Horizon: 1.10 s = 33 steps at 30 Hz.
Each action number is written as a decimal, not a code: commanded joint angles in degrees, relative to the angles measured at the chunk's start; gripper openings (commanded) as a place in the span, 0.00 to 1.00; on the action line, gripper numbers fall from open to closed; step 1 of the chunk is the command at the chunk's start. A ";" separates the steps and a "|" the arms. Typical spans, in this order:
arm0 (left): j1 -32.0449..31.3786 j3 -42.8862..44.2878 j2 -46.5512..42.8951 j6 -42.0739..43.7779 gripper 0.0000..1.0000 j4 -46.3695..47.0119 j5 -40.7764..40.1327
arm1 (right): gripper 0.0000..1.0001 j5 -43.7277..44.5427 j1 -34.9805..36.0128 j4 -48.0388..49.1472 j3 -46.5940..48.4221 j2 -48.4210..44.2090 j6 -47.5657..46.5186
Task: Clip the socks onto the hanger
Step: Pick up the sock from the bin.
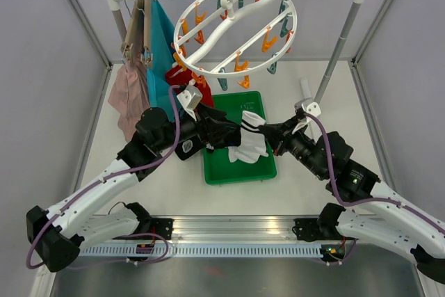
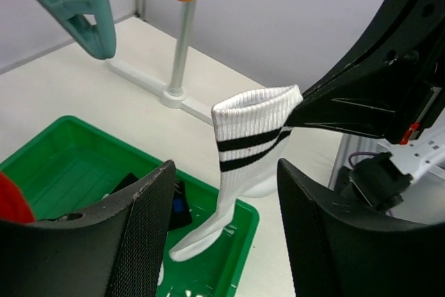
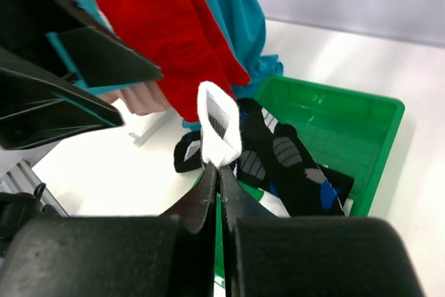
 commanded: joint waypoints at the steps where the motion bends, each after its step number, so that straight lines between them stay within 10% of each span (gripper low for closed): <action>1: 2.35 2.71 1.86 -5.48 0.66 6.17 12.00 | 0.00 -4.35 0.23 -0.55 3.46 -1.04 -4.62; 21: 4.29 2.19 8.37 -16.65 0.66 19.28 20.54 | 0.00 -6.29 0.31 0.68 9.88 2.03 -6.29; 33: 4.20 2.01 9.77 -19.38 0.49 21.92 22.12 | 0.00 -4.88 0.31 2.70 10.76 4.05 -5.68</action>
